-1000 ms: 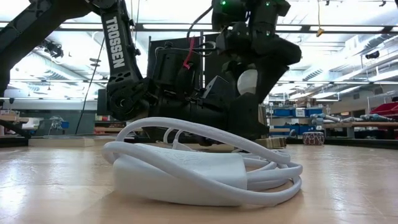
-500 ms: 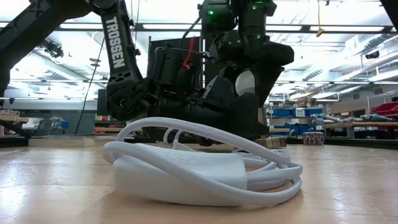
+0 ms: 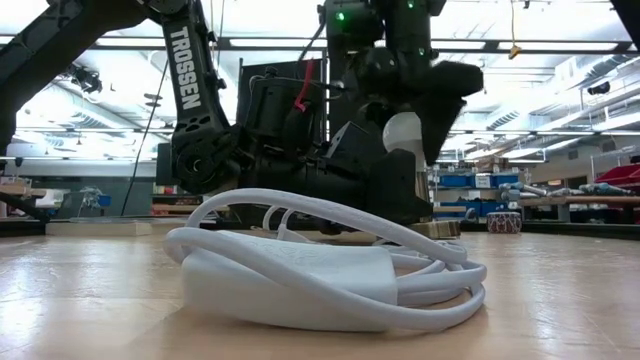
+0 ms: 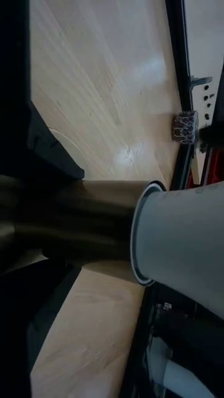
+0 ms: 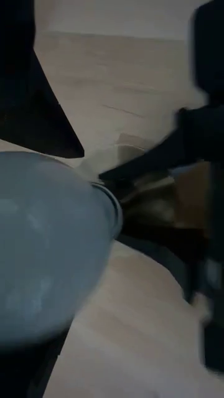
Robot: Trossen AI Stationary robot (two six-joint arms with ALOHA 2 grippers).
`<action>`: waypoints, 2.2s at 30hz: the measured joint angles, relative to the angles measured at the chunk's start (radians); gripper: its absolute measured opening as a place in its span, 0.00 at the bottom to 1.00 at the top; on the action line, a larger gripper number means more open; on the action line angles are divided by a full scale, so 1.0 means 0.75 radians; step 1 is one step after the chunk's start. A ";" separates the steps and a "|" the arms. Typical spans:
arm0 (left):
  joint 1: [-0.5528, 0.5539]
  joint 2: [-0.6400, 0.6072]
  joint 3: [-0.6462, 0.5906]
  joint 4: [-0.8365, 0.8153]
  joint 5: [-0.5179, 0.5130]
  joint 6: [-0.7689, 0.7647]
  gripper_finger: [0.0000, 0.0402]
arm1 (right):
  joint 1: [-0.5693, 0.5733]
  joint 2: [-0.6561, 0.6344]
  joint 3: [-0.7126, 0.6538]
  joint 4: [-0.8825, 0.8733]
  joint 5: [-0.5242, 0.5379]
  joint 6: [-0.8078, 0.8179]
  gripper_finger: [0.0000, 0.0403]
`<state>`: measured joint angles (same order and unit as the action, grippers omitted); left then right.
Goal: Screw lightbulb
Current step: Insert the lightbulb into the desk lamp
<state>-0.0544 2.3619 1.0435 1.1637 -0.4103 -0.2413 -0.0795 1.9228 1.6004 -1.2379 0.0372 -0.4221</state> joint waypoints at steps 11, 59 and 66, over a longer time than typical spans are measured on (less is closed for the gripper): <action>0.000 0.000 0.000 0.001 0.002 0.002 0.49 | -0.028 -0.004 0.049 -0.053 -0.076 0.010 0.87; 0.001 0.000 0.000 0.006 0.004 0.004 0.49 | -0.086 0.015 0.035 0.075 -0.090 0.702 0.73; 0.002 0.001 0.000 0.007 0.005 0.033 0.49 | -0.088 0.014 0.038 0.098 -0.089 0.949 0.73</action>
<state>-0.0532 2.3627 1.0435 1.1690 -0.4064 -0.2165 -0.1455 1.9335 1.6286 -1.1644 -0.0293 0.2896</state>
